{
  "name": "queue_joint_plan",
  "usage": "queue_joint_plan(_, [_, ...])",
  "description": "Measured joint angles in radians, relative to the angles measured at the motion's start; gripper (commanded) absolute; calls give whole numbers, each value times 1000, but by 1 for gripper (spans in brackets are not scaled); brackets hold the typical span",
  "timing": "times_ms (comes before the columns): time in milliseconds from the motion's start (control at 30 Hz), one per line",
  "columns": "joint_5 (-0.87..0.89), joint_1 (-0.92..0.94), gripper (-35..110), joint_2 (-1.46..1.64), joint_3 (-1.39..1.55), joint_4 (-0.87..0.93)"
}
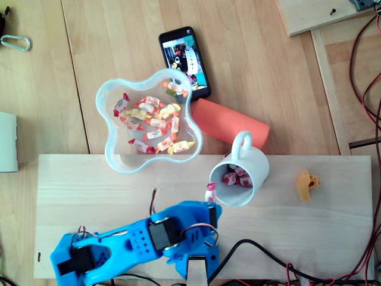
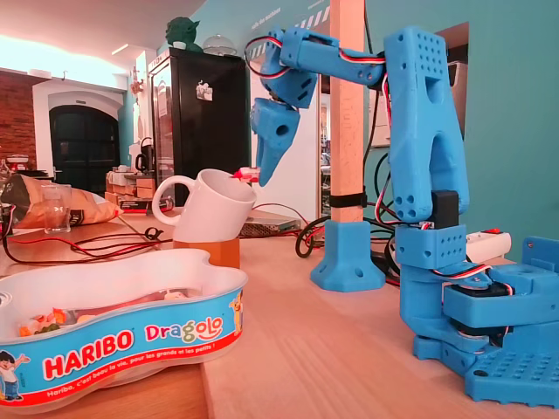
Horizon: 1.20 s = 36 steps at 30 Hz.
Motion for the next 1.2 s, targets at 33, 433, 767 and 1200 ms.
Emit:
queue_joint_plan(33, [0, 2, -3, -5, 0, -26])
queue_joint_plan(433, [0, 3, -3, -6, 5, -150])
queue_joint_plan(767, [0, 3, -3, -6, 5, -169])
queue_joint_plan(1200, [31, -87, -3, -28, 5, -291])
